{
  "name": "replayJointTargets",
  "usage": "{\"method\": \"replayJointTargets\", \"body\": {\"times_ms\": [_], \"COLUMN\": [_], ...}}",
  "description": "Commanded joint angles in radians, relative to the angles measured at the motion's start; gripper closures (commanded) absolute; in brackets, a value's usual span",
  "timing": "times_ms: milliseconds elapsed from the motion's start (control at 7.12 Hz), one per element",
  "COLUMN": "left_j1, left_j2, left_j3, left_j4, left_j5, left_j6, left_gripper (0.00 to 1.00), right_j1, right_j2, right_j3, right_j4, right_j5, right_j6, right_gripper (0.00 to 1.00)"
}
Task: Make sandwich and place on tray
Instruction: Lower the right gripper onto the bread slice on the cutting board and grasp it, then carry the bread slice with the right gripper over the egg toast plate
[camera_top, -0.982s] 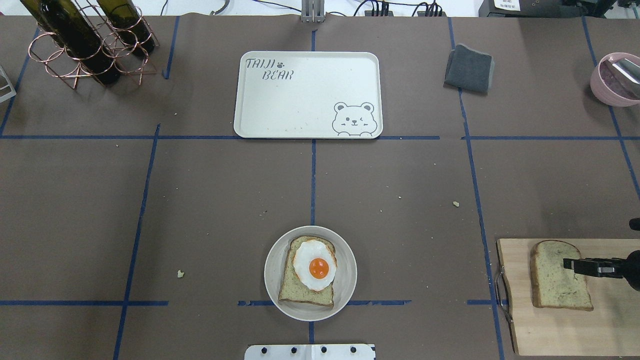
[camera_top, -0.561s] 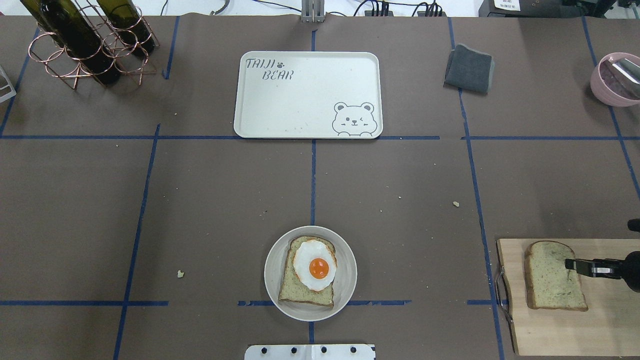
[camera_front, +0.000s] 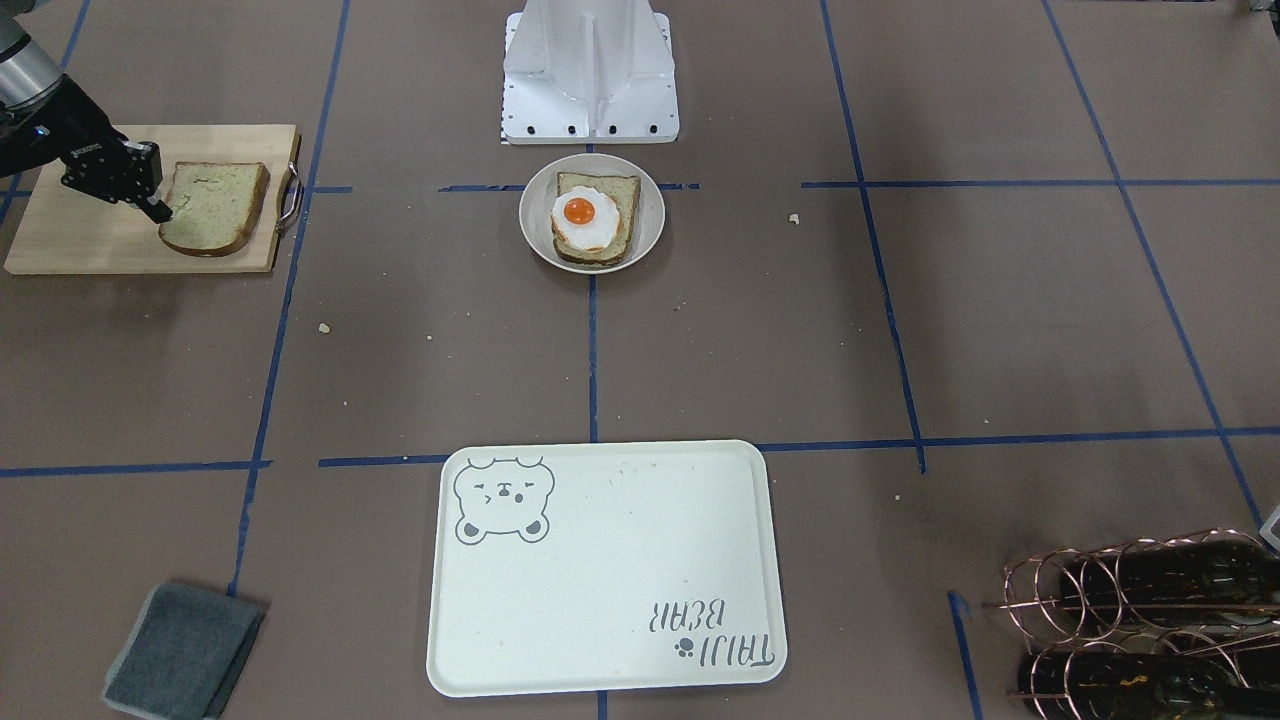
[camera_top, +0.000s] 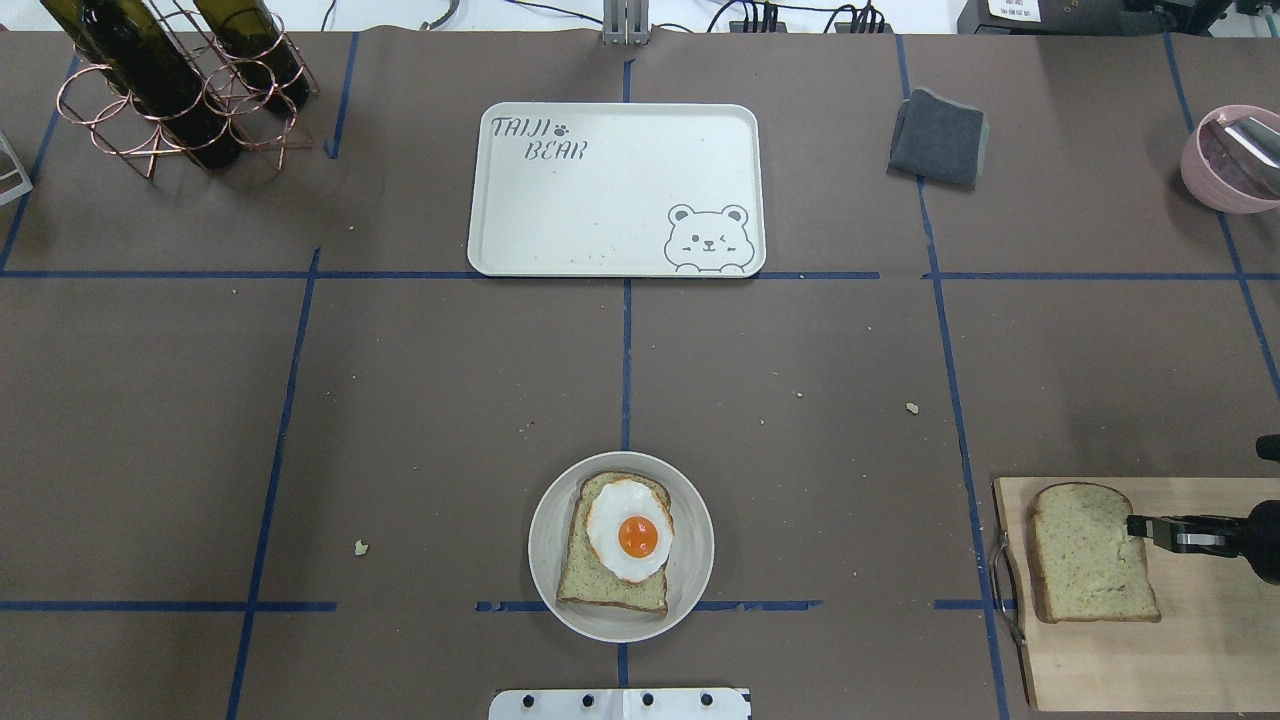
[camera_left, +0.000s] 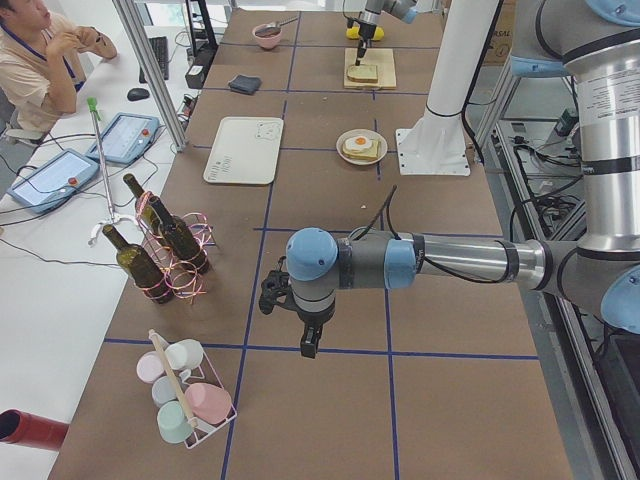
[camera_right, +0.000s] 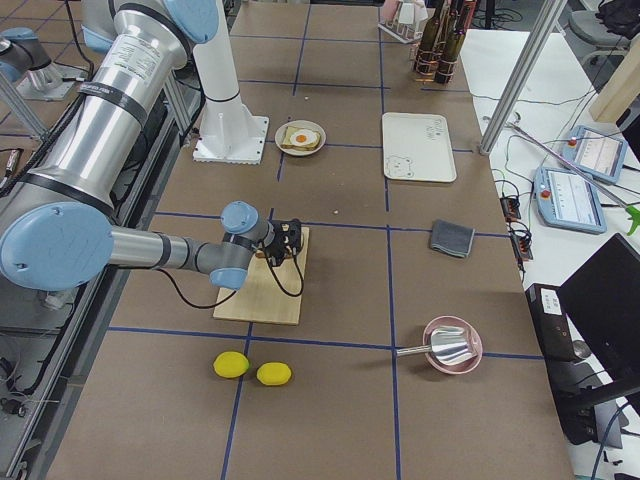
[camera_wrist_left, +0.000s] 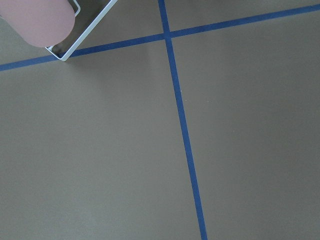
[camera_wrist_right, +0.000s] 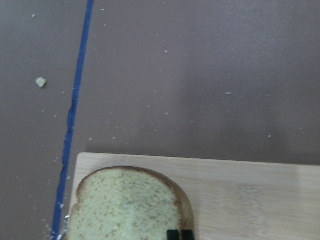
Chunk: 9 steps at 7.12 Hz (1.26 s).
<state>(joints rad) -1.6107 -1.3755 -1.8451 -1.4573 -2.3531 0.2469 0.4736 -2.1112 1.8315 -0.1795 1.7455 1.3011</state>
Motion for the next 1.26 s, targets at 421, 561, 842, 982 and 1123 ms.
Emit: {"method": "replayJointTargets", "body": {"times_ms": [421, 561, 842, 982, 1123], "left_j1": [-0.002, -0.002, 0.0, -0.002, -0.002], "left_j2": [-0.002, -0.002, -0.002, -0.002, -0.004], "left_j3": [-0.017, -0.017, -0.017, -0.017, -0.019], "left_j4": [0.0, 0.0, 0.0, 0.0, 0.0], "left_j5": [0.0, 0.0, 0.0, 0.0, 0.0], "left_j6": [0.0, 0.0, 0.0, 0.0, -0.001], "left_gripper": [0.0, 0.0, 0.0, 0.0, 0.0], "right_j1": [0.244, 0.243, 0.232, 0.164, 0.06], "right_j2": [0.136, 0.224, 0.455, 0.538, 0.589], "right_j3": [0.153, 0.154, 0.155, 0.152, 0.15], "right_j4": [-0.012, -0.018, -0.148, -0.211, -0.245], "right_j5": [0.402, 0.405, 0.399, 0.36, 0.226], "right_j6": [0.023, 0.08, 0.231, 0.271, 0.277], "right_gripper": [1.0, 1.0, 1.0, 1.0, 1.0]}}
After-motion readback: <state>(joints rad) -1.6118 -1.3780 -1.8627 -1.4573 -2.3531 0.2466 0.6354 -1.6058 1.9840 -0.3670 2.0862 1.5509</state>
